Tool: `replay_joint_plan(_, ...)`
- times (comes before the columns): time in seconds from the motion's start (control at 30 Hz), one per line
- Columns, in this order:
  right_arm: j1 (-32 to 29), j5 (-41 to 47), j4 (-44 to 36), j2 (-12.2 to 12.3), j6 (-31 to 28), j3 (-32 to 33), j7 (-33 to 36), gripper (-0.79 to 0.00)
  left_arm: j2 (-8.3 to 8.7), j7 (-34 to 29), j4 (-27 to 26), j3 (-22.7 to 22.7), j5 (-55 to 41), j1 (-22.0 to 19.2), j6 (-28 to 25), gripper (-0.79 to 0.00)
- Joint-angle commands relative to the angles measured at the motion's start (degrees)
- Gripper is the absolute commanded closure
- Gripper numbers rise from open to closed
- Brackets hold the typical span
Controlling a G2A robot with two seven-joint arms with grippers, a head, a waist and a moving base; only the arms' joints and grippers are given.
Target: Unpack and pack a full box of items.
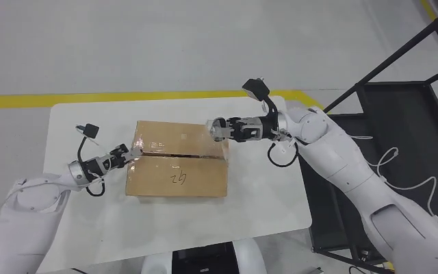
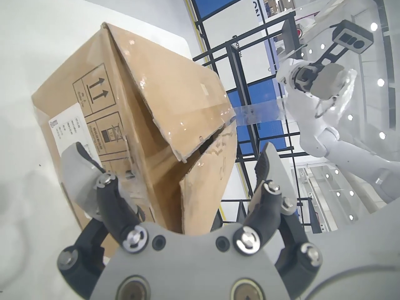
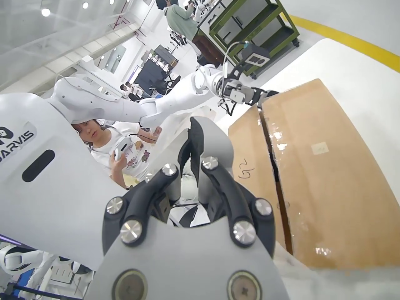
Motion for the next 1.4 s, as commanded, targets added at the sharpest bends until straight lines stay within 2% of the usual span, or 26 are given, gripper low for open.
replay_joint_plan(0.0,0.19,-0.47,0.35,-0.46,-0.86,-0.22,-1.46,0.000,-0.35,-0.09,0.87,2.01,0.01,-1.29,-0.16,-0.785)
replay_joint_plan(0.33,-0.80,-9.76,1.15,-1.22,-1.69,1.45,-7.50,0.000,-2.64,-2.99,4.00,12.87,-1.42,-8.48,-1.29,-0.785)
replay_joint_plan(0.6,-3.55,-18.23,0.19,-1.07,-0.77,3.78,-12.28,0.000,-3.82,-3.77,6.48,16.91,-3.50,-11.40,-2.35,-0.785)
replay_joint_plan(1.1,-5.58,-35.90,0.24,-3.34,2.76,1.47,-23.82,0.000,-3.23,-6.53,7.72,15.01,-6.94,-9.94,-3.24,-0.785)
replay_joint_plan(1.37,-5.15,-40.04,1.87,-5.14,2.83,-1.33,-27.46,0.000,-2.96,-7.35,7.03,14.23,-7.68,-9.27,-3.26,-0.785)
